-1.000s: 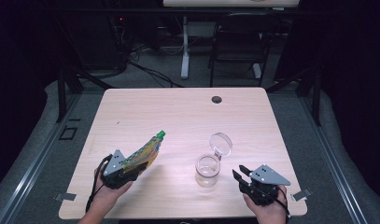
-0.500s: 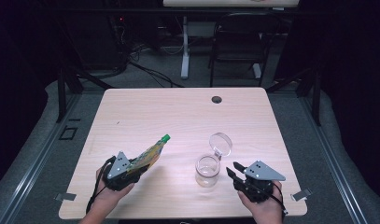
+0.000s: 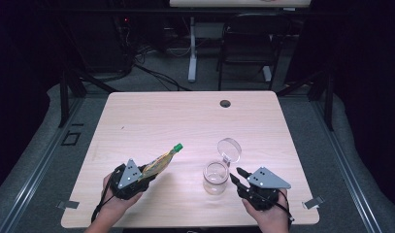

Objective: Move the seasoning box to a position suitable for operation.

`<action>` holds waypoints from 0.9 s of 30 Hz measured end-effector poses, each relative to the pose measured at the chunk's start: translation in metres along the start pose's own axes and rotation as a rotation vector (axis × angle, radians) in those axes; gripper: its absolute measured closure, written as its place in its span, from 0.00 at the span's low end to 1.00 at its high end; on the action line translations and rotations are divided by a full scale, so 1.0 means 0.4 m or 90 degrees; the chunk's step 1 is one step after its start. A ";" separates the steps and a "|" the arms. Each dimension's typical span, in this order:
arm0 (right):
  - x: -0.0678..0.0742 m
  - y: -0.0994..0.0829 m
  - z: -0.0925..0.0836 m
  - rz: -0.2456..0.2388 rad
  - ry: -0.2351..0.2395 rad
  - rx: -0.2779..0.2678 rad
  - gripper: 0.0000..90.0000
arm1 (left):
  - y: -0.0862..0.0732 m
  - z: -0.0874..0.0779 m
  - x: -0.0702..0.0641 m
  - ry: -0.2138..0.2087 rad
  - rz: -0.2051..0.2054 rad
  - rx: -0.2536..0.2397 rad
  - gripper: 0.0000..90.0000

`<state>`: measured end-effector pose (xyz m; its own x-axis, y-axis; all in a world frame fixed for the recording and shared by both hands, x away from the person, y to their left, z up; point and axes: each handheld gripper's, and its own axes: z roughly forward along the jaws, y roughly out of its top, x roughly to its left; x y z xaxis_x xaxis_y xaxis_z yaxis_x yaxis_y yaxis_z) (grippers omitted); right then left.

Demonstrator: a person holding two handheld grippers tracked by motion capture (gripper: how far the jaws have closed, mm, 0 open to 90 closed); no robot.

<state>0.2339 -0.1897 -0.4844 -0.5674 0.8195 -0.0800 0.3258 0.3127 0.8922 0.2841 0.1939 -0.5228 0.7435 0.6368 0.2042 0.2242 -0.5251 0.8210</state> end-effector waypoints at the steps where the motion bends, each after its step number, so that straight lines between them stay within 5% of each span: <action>1: 0.006 -0.002 0.006 -0.015 0.000 0.004 0.76 | 0.002 0.001 -0.003 0.004 0.002 0.000 0.72; 27: 0.016 0.042 0.010 -0.052 0.002 -0.006 0.74 | 0.068 0.014 -0.021 0.011 0.068 0.005 0.72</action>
<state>0.2389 -0.1774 -0.4717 -0.5941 0.7901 -0.1507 0.2713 0.3732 0.8872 0.2876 0.1709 -0.5053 0.7522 0.5865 0.3004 0.1491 -0.5955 0.7894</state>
